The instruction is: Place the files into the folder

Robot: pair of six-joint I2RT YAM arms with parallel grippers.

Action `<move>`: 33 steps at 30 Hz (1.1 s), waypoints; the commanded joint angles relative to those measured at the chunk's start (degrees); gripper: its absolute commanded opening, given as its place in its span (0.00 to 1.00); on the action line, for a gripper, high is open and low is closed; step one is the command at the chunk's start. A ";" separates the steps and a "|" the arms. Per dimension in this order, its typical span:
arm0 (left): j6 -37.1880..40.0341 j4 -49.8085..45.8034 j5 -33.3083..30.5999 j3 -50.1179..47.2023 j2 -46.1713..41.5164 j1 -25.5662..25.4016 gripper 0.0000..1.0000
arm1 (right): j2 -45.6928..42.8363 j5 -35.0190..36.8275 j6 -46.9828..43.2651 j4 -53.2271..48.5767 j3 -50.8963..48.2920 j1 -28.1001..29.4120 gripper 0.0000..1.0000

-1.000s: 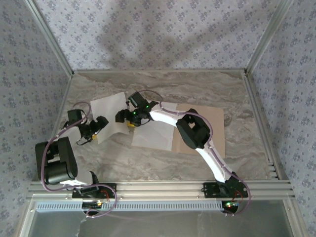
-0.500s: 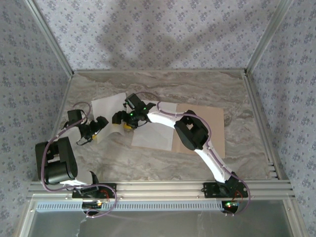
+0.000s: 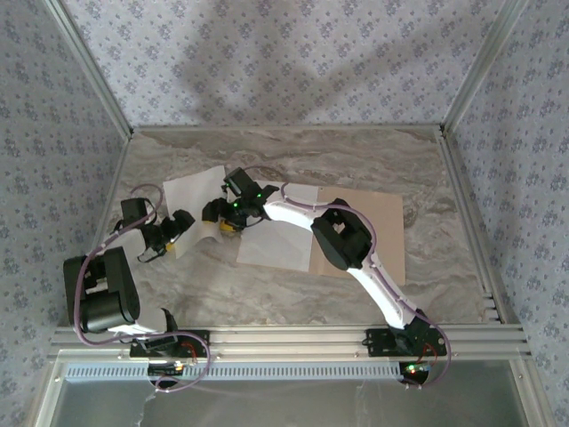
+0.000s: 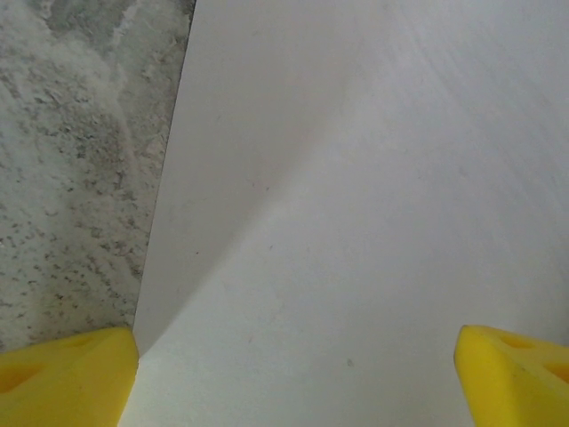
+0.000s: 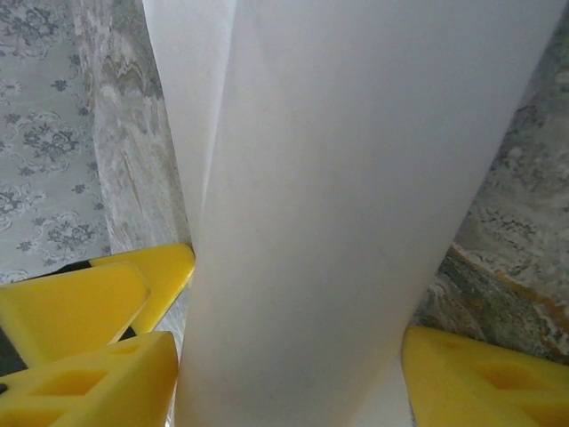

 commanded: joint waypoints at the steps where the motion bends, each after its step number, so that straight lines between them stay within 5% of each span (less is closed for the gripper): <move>1: -0.82 0.12 5.18 -1.89 0.83 -0.86 0.92 | 1.84 -1.34 1.38 0.92 1.95 0.02 0.66; 21: -3.54 -4.58 7.11 -0.83 -8.56 -0.81 0.92 | -1.28 -4.06 1.99 4.96 0.41 -1.24 0.35; 33: -8.76 -7.51 8.88 1.19 -21.02 -0.45 0.98 | -14.12 -5.92 -2.89 7.79 -9.86 -4.76 0.25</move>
